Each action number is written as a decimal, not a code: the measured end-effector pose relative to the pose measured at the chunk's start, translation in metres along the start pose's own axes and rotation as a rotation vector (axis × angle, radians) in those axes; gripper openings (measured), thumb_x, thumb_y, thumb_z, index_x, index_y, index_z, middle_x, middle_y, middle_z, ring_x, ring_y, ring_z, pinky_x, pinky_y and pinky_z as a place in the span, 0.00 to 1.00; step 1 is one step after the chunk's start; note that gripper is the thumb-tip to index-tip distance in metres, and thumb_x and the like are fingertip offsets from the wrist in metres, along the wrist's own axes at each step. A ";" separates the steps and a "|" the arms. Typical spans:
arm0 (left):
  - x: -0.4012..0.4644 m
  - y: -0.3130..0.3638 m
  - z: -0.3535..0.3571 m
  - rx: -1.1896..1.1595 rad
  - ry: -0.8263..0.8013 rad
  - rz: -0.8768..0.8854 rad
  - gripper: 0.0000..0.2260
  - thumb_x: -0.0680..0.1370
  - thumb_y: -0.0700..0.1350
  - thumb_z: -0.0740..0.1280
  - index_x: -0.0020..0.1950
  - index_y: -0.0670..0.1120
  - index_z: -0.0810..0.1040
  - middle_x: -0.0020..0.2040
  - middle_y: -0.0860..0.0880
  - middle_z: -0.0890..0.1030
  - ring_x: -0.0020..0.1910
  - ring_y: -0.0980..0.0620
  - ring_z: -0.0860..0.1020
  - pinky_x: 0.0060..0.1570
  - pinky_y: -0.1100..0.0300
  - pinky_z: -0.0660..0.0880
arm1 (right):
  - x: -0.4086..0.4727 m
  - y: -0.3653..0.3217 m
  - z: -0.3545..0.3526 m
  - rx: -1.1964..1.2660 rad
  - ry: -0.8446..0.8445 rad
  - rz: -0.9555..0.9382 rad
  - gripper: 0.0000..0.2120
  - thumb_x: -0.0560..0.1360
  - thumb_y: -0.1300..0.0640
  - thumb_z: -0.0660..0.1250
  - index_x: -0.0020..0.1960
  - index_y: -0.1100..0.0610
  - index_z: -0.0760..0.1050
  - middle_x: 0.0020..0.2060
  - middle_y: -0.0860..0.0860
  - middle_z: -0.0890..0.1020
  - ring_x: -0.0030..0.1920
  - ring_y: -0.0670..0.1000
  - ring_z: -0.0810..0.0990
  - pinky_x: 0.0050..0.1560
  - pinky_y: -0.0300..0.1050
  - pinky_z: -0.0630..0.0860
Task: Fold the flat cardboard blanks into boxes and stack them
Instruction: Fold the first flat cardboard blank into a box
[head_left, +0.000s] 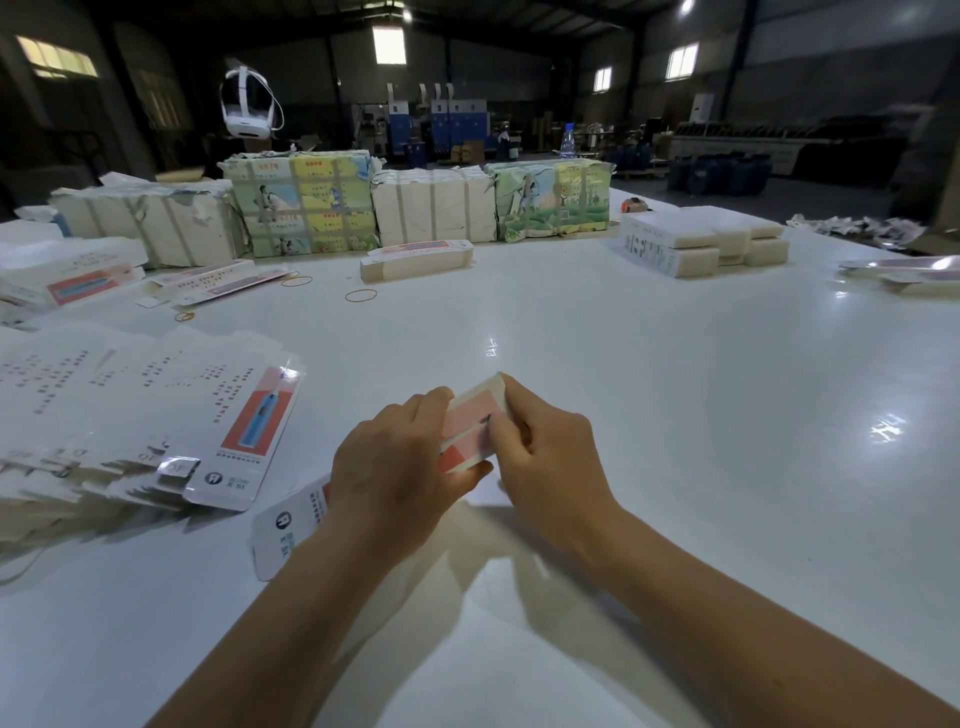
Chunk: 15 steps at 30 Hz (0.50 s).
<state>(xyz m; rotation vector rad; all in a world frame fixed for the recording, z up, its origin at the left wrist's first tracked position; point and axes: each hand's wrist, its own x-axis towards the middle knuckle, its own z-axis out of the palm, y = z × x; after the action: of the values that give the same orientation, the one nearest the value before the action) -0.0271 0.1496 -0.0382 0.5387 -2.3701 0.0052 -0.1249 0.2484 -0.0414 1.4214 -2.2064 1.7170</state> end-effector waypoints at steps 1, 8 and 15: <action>0.000 0.002 -0.001 0.013 0.013 0.003 0.26 0.63 0.53 0.79 0.51 0.38 0.78 0.37 0.42 0.81 0.28 0.43 0.78 0.27 0.54 0.76 | 0.000 0.001 0.000 -0.010 0.000 -0.007 0.12 0.77 0.62 0.57 0.37 0.51 0.70 0.26 0.49 0.72 0.27 0.46 0.69 0.30 0.41 0.67; -0.001 0.007 -0.004 0.098 -0.015 0.006 0.26 0.58 0.51 0.81 0.47 0.37 0.79 0.32 0.43 0.80 0.25 0.44 0.76 0.24 0.55 0.75 | -0.002 -0.001 0.001 -0.048 -0.024 0.017 0.16 0.81 0.60 0.55 0.66 0.56 0.73 0.36 0.41 0.75 0.37 0.37 0.74 0.38 0.29 0.67; -0.002 0.001 -0.002 0.131 -0.027 0.007 0.25 0.62 0.53 0.79 0.51 0.39 0.78 0.36 0.43 0.81 0.27 0.44 0.78 0.25 0.57 0.72 | -0.010 0.000 0.015 -0.009 -0.140 0.127 0.25 0.82 0.54 0.51 0.77 0.47 0.50 0.60 0.33 0.63 0.58 0.36 0.64 0.51 0.16 0.57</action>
<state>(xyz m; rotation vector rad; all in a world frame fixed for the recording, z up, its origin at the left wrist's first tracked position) -0.0252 0.1514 -0.0379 0.5959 -2.4100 0.1585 -0.1119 0.2430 -0.0526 1.4725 -2.4224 1.6890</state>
